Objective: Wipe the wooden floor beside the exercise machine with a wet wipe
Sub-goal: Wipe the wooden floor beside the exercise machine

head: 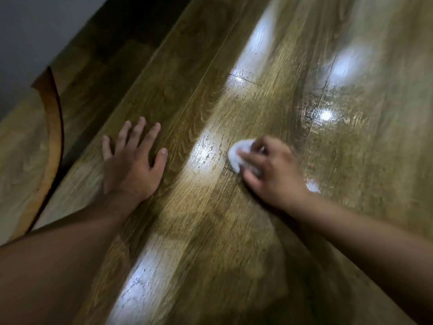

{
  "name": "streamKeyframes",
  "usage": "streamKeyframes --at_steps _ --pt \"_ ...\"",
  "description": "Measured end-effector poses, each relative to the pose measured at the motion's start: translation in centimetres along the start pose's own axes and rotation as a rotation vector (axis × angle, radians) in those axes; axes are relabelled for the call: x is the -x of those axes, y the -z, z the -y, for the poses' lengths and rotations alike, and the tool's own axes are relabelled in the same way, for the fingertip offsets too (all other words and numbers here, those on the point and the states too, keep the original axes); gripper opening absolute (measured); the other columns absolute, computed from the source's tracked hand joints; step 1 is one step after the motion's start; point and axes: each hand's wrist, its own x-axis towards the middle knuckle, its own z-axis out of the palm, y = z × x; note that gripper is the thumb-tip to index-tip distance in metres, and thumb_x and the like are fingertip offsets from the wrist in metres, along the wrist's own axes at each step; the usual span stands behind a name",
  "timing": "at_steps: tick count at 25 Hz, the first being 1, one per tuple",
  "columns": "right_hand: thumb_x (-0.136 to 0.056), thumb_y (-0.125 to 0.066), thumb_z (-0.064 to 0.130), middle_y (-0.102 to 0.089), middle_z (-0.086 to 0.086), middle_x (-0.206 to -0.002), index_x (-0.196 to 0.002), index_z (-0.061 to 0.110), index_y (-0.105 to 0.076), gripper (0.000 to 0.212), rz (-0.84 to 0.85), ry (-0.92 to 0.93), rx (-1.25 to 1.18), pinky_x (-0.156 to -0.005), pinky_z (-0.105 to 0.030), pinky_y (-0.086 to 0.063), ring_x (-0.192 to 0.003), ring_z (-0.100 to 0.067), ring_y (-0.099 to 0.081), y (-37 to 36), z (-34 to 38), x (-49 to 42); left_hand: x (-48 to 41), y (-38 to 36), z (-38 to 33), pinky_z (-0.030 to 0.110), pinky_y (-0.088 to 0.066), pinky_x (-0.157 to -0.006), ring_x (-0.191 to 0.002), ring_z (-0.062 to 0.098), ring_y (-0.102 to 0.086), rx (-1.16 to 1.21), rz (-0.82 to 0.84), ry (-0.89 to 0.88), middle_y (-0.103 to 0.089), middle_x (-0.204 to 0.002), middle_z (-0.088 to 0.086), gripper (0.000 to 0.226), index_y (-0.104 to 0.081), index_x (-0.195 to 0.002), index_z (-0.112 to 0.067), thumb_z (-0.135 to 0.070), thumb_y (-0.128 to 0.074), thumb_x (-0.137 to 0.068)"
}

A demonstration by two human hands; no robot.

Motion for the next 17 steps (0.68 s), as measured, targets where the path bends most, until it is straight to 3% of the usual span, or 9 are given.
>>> streamKeyframes --at_steps 2,3,6,8,11,14,17 --pt "-0.082 -0.059 0.038 -0.064 -0.005 -0.095 -0.107 0.027 -0.076 0.031 0.109 0.220 0.048 -0.071 -0.038 -0.046 -0.078 -0.027 -0.063 2.2 -1.2 1.3 -0.1 0.1 -0.1 0.062 -0.013 -0.115 -0.149 0.025 -0.017 -0.004 0.017 -0.007 -0.024 -0.162 0.002 0.063 -0.029 -0.152 -0.031 -0.055 -0.026 -0.094" --pt "-0.084 -0.059 0.039 -0.065 -0.005 -0.098 -0.109 0.029 -0.075 0.031 0.134 0.216 0.109 -0.073 -0.039 -0.046 -0.079 -0.028 -0.065 3.1 -2.9 0.2 -0.2 0.2 -0.1 0.061 -0.012 -0.116 -0.149 0.024 -0.016 0.002 0.025 -0.010 -0.023 -0.162 0.002 0.063 -0.028 -0.152 -0.031 -0.055 -0.025 -0.094" --pt "-0.089 -0.051 0.043 -0.064 -0.014 -0.108 -0.114 0.028 -0.071 0.035 0.059 -0.132 0.297 -0.080 -0.040 -0.051 -0.094 -0.036 -0.065 5.3 -10.0 -6.0 -0.1 0.2 -0.4 0.060 -0.008 -0.117 -0.149 0.024 -0.014 0.009 0.041 0.004 -0.022 -0.162 0.003 0.063 -0.028 -0.152 -0.029 -0.054 -0.024 -0.094" --pt "-0.086 -0.045 0.042 -0.065 -0.018 -0.107 -0.110 0.024 -0.071 0.039 -0.015 -0.364 0.256 -0.081 -0.037 -0.052 -0.098 -0.037 -0.064 6.1 -12.6 -8.9 0.3 0.5 -0.7 0.061 -0.008 -0.117 -0.148 0.027 -0.018 -0.001 0.024 0.000 -0.029 -0.159 0.007 0.060 -0.034 -0.150 -0.023 -0.048 -0.026 -0.095" --pt "-0.091 -0.050 0.036 -0.059 -0.016 -0.120 -0.113 0.023 -0.070 0.033 -0.041 -0.444 0.210 -0.087 -0.036 -0.047 -0.106 -0.037 -0.059 4.6 -9.0 -6.4 0.0 1.8 -3.2 0.065 -0.009 -0.115 -0.139 0.030 -0.037 -0.020 -0.008 -0.212 -0.052 -0.141 0.010 0.053 -0.055 -0.133 -0.013 -0.029 -0.037 -0.086" --pt "-0.088 -0.056 0.032 -0.058 -0.012 -0.102 -0.109 0.020 -0.071 0.029 0.008 -0.214 0.079 -0.076 -0.038 -0.046 -0.086 -0.033 -0.059 3.1 -2.8 2.1 1.0 2.1 -10.2 0.061 -0.010 -0.117 -0.134 0.026 -0.042 0.105 0.022 -0.306 -0.055 -0.135 0.005 0.050 -0.060 -0.125 -0.017 -0.032 -0.042 -0.081" --pt "-0.085 -0.053 0.039 -0.061 -0.008 -0.090 -0.105 0.024 -0.071 0.031 0.136 0.100 0.181 -0.068 -0.033 -0.032 -0.069 -0.027 -0.060 5.1 -4.2 4.8 4.5 0.6 -17.1 0.049 0.006 -0.121 -0.148 0.020 -0.020 0.277 0.084 -0.131 -0.037 -0.154 0.004 0.053 -0.050 -0.138 -0.020 -0.035 -0.041 -0.087"
